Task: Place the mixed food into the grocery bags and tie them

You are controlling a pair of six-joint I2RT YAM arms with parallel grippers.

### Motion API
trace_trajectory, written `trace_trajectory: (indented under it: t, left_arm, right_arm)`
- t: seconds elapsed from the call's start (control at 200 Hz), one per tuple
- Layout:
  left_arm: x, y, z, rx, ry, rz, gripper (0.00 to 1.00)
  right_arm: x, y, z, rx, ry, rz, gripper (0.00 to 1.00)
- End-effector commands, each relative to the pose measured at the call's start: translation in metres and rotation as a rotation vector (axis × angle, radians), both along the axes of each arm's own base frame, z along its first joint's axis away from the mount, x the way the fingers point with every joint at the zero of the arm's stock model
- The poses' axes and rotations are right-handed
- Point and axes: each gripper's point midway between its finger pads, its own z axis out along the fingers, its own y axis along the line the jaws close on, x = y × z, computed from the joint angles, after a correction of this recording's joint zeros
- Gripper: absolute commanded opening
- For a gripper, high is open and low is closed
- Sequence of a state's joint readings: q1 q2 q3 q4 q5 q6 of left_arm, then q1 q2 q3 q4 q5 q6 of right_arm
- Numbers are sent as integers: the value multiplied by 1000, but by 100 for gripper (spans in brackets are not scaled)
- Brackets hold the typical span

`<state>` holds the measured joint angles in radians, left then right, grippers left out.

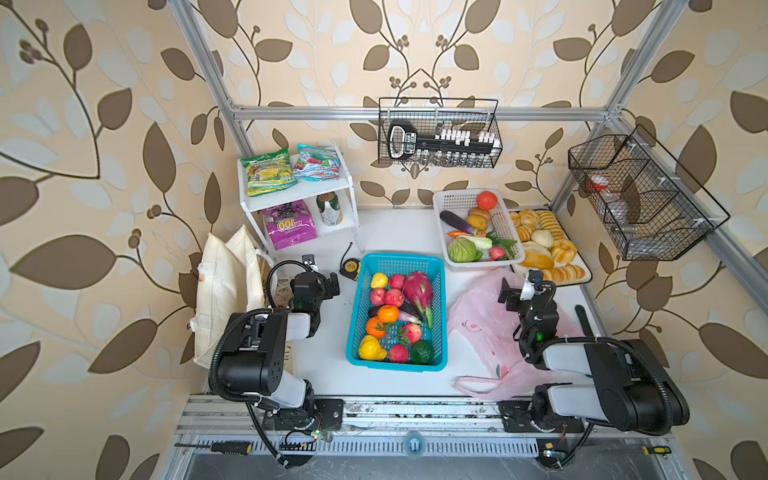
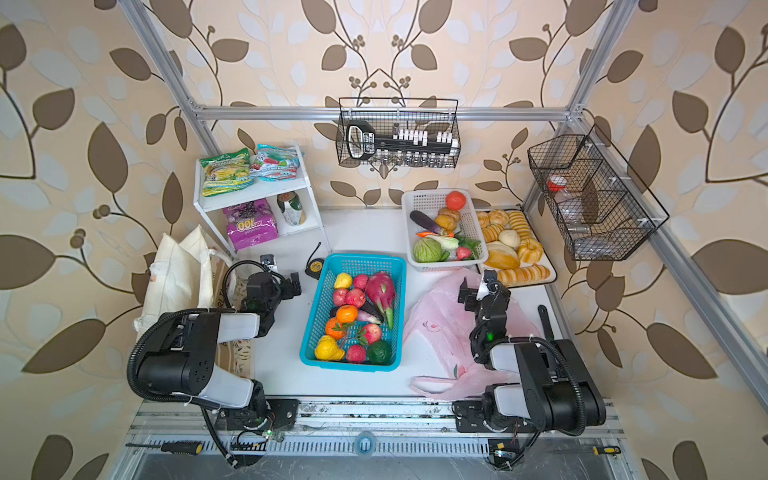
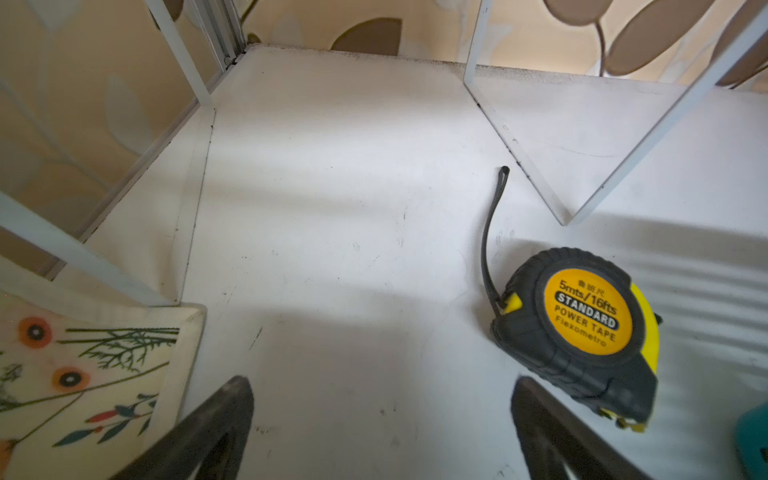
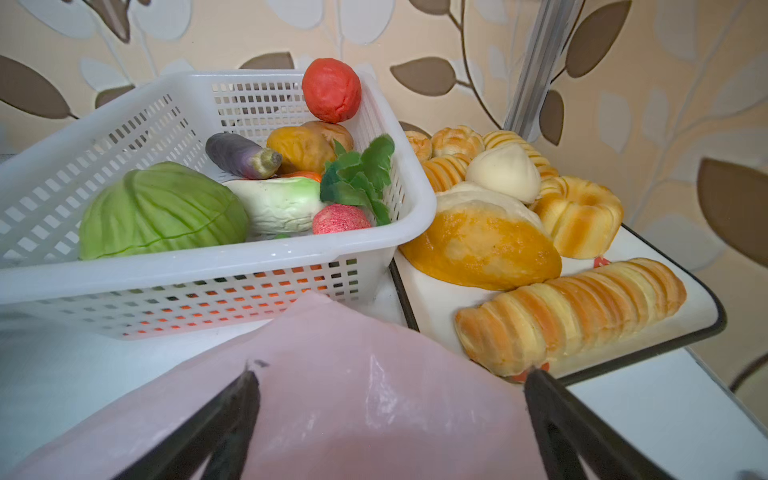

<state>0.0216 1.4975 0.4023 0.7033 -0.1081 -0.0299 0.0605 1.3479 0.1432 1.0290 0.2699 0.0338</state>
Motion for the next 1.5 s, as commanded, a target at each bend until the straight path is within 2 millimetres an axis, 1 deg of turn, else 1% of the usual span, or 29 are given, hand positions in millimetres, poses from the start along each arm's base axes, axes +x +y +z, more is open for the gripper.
trace_trajectory:
  t: [0.0, 0.605, 1.07, 1.125, 1.145, 1.155, 1.165, 1.23, 1.3, 1.355, 1.385, 1.4, 1.405, 1.425, 1.44, 1.445, 1.495]
  left_arm:
    - [0, 6, 1, -3, -8, 27, 99]
    - [0, 7, 2, -3, -9, 28, 99]
    - [-8, -2, 9, 6, -61, -19, 99]
    - [-9, -3, 14, 11, -88, -22, 99]
    - [-11, -3, 12, 14, -86, -20, 99]
    - [-11, -3, 21, 16, -110, -18, 99]
    - [-12, -3, 24, 19, -116, -15, 99]
    - [-18, -3, 35, 17, -121, -8, 99]
    - [-25, 9, 43, -23, -63, 89, 99]
    - [-27, 6, 49, -40, -69, 73, 99]
    - [-29, 3, 52, -53, -86, 60, 99]
    - [-30, 2, 53, -63, -91, 59, 99]
    - [-31, 2, 53, -67, -94, 59, 99]
    - [-32, 1, 56, -77, -104, 62, 99]
    - [-34, 1, 57, -82, -108, 61, 99]
    - [-34, 1, 57, -85, -109, 60, 99]
    - [-37, -1, 62, -104, -122, 58, 99]
  right_arm:
    - [5, -2, 12, 2, -37, -13, 100]
    - [7, -2, 11, 30, -37, 24, 100]
    - [7, 4, 12, 24, -39, 60, 100]
    - [5, 5, 12, 21, -42, 61, 100]
    - [4, 6, 13, 14, -46, 60, 100]
    - [4, 6, 13, 11, -48, 60, 100]
    - [3, 6, 13, 9, -51, 59, 100]
    - [-1, 13, 17, -18, -68, 74, 100]
    - [-2, 21, 21, -32, -76, 118, 100]
    - [-4, 16, 30, -26, -97, 92, 100]
    - [-3, 15, 30, -20, -63, 82, 100]
    - [-2, 14, 36, -14, -67, 80, 100]
    - [-3, 14, 32, -11, -48, 80, 100]
    - [0, 13, 38, 8, -36, 75, 100]
    - [1, 12, 39, 26, -18, 71, 100]
    - [1, 12, 36, 32, -1, 70, 100]
    - [1, 9, 41, 82, 23, 56, 100]
